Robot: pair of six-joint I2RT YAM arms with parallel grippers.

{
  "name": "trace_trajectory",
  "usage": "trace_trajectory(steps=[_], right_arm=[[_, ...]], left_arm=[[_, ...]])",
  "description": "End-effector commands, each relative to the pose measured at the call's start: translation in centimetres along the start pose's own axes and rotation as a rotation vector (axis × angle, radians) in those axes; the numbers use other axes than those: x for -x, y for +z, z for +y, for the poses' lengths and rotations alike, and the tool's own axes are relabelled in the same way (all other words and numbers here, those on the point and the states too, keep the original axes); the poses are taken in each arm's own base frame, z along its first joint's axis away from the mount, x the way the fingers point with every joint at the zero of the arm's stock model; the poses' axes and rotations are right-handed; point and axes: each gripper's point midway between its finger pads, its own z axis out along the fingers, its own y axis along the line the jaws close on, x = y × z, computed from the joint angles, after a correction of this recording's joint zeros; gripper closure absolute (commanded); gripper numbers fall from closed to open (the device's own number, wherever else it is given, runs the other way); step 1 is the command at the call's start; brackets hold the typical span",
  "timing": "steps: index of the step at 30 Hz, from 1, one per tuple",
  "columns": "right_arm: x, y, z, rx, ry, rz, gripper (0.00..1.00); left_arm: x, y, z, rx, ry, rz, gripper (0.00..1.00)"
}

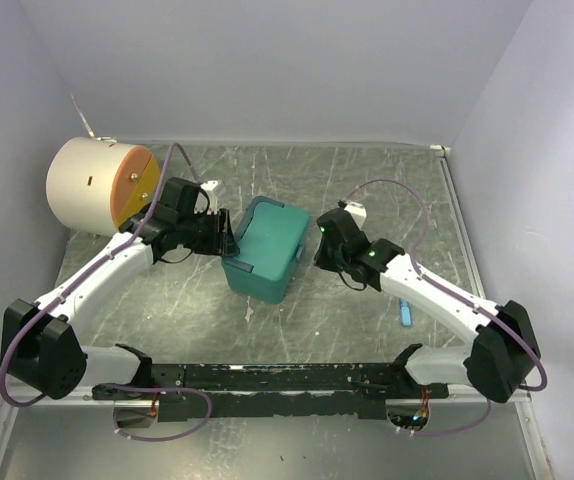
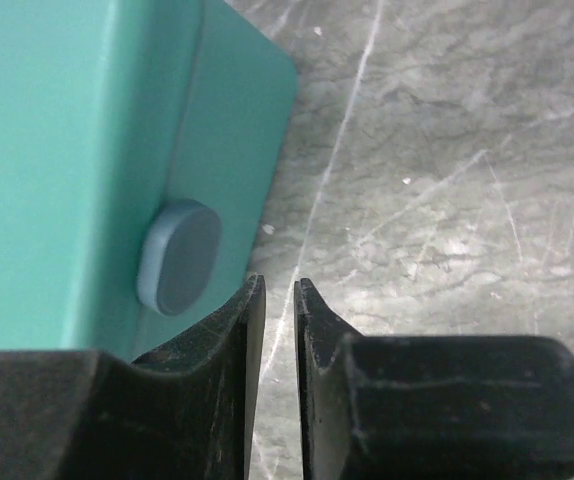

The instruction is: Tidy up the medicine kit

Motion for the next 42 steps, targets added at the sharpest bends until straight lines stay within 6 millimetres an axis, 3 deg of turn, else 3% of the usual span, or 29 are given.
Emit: trace_trajectory(steps=[1,12,30,33,36,39,42], right_arm=[[0.3,0.4,1.2,0.031,-0.052,0.020,0.82],[0.5,2.7,4.0,0.132,-0.036,0.028,0.86],[1.1,2.2,7.4,0.392,0.020,-0.022,0.87],[1.4,2.0,6.1,0.343,0.029,-0.049,0.87],[1.0,1.8,3.3,0.231,0.043,-0.061,0.85],[0.1,1.3,-0.5,0.096,0.056,-0.058,0.78],[-0.2,-0.4,-2.3,0.067,0.063,-0.081,0.70]], left_arm=[[-1.0,0.9,1.1,0.034,0.002,0.045,0.45],[-1.8,0.9,1.2,0.029,0.004,0.060,0.47],[-2.4,1.0,0.0,-0.053,0.010,0.075,0.49],[-2.3,0.9,-0.1,-0.053,0.003,0.068,0.48],[-2.1,0.7,-0.1,-0.048,-0.007,0.053,0.44],[-2.3,0.6,-0.6,-0.073,-0.026,0.050,0.41],[-2.8,0.9,-1.3,-0.121,-0.052,0.065,0.39]])
